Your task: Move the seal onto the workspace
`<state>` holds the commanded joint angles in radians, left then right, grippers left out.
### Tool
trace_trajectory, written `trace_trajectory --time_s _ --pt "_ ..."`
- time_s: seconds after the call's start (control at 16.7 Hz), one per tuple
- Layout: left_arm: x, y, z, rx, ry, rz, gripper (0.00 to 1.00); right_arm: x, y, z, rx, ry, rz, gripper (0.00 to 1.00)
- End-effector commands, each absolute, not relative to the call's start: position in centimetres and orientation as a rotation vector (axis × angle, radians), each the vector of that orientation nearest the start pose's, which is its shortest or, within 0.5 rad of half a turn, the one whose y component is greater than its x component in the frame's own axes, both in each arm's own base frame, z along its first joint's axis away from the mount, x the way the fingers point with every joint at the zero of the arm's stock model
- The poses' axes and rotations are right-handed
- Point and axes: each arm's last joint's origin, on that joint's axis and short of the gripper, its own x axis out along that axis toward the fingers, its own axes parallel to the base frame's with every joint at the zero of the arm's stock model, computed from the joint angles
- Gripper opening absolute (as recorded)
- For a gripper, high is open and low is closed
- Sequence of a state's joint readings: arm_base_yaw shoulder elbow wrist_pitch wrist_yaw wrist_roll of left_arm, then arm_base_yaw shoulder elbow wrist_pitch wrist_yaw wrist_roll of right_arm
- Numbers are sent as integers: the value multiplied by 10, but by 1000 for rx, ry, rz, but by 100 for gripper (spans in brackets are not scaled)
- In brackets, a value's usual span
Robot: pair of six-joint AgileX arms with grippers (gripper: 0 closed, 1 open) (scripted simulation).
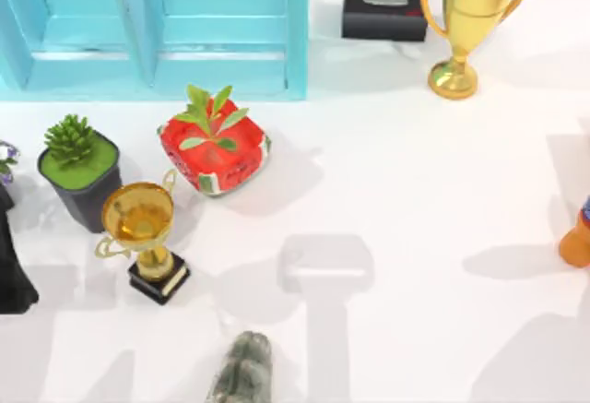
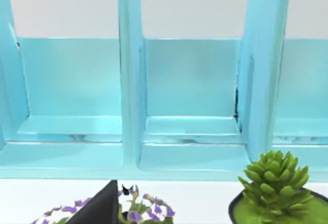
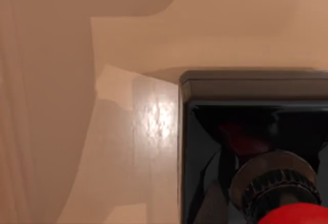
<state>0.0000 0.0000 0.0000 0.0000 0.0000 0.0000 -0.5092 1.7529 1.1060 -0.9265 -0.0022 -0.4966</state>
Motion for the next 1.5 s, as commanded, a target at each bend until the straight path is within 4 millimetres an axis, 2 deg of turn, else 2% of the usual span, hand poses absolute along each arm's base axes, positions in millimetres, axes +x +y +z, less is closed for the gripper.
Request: trace_trajectory --time_s 0.42,0.54,0.66,0.84,1.02,1.14,1.26,1.5 --pt "106 -1 160 0 0 0 100 268 -147 162 10 1570 -7 0" --pt "106 -1 160 0 0 0 100 274 -138 171 10 1568 -8 0" --pt "106 -1 160 0 0 0 100 283 -120 190 11 1568 -8 0" --pt "106 -1 160 0 0 0 100 291 -79 230 16 1587 -3 0" --pt "106 -1 160 0 0 0 100 285 -32 273 14 1596 -4 0" --pt "106 -1 160 0 0 0 100 276 -9 297 11 1585 -6 0" --pt "106 -1 160 0 0 0 100 269 2 310 10 1572 -7 0" --pt "106 -1 160 0 0 0 100 270 2 309 15 1575 -9 0"
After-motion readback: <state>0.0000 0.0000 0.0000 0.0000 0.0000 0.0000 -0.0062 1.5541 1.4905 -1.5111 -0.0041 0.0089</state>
